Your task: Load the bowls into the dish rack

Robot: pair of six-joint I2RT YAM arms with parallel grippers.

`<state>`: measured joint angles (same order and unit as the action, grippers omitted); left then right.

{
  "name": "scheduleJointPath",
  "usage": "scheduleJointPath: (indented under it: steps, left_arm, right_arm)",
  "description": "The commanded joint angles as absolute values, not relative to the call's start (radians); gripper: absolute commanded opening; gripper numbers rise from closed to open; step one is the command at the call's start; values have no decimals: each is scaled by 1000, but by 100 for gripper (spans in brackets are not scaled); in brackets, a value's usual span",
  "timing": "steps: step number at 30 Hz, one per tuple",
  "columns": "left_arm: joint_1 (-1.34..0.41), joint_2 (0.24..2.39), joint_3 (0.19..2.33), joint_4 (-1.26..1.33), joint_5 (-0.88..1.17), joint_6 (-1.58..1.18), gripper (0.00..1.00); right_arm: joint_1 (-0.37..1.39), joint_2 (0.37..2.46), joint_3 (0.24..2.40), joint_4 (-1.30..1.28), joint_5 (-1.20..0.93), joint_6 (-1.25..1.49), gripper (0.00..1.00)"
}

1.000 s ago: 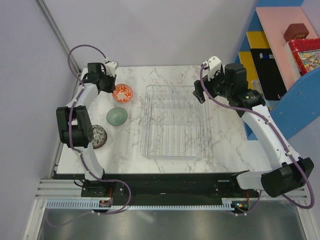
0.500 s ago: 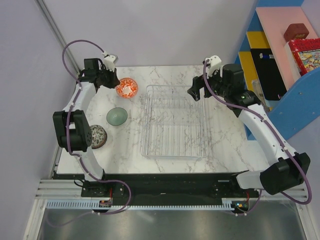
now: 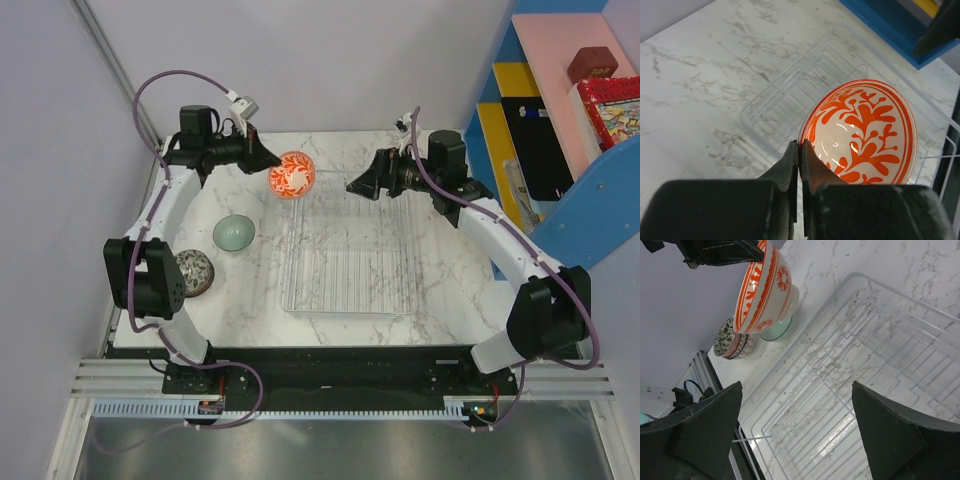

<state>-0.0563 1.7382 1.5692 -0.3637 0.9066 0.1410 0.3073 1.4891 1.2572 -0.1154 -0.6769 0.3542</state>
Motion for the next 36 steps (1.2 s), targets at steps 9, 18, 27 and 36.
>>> scheduleJointPath:
  steps: [9, 18, 27, 36]
  left_arm:
    - [-173, 1726, 1615, -276, 1092, 20, 2]
    - [-233, 1759, 1614, -235, 1057, 14, 2]
    - [-278, 1741, 1585, -227, 997, 57, 2]
    - [-293, 1740, 1577, -227, 965, 71, 2]
  right_arm:
    - [270, 1552, 1101, 357, -925, 716, 98]
    - [259, 1631, 1074, 525, -1003, 896, 98]
    - [259, 1671, 1065, 583, -1032, 968, 98]
    - [259, 1666, 1039, 706, -1058, 1074, 98]
